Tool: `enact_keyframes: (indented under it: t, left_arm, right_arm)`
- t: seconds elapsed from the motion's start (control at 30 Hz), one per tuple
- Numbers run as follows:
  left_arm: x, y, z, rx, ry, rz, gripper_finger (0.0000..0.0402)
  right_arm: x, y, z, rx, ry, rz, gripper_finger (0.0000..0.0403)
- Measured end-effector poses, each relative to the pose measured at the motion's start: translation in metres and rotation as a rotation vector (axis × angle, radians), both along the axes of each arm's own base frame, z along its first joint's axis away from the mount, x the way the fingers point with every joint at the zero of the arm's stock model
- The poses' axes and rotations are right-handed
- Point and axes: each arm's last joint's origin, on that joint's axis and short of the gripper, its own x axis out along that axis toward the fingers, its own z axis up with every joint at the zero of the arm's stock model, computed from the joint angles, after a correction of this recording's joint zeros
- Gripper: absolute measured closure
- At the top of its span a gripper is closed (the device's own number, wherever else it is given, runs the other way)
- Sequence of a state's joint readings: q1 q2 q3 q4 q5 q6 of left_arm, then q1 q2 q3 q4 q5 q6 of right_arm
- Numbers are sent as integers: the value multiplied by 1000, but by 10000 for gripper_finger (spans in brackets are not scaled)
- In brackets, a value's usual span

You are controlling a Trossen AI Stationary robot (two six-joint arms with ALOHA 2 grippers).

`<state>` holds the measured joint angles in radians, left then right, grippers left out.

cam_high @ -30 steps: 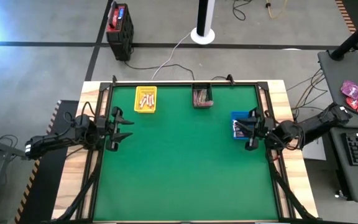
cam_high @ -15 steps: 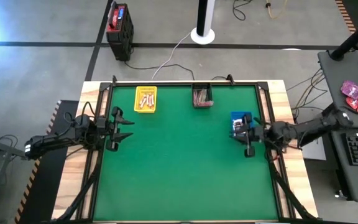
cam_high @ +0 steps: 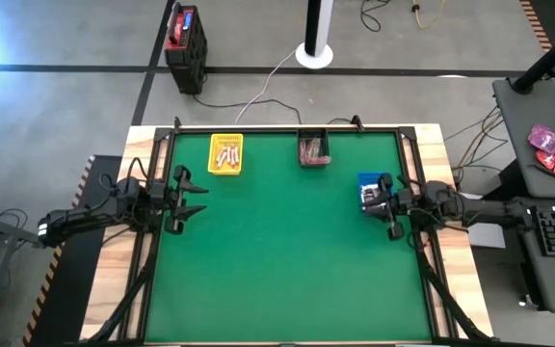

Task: Sort candy by brand, put in halloween buckets
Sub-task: Return to Home Position

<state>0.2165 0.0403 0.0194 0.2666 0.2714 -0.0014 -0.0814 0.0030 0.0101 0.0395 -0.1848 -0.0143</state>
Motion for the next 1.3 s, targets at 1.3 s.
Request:
enact_keyframes:
  t: [1.3]
  left_arm:
    - [2,0,-2,-5,24,-1,212]
  right_arm:
    - [6,-1,-7,22,93,-2,337]
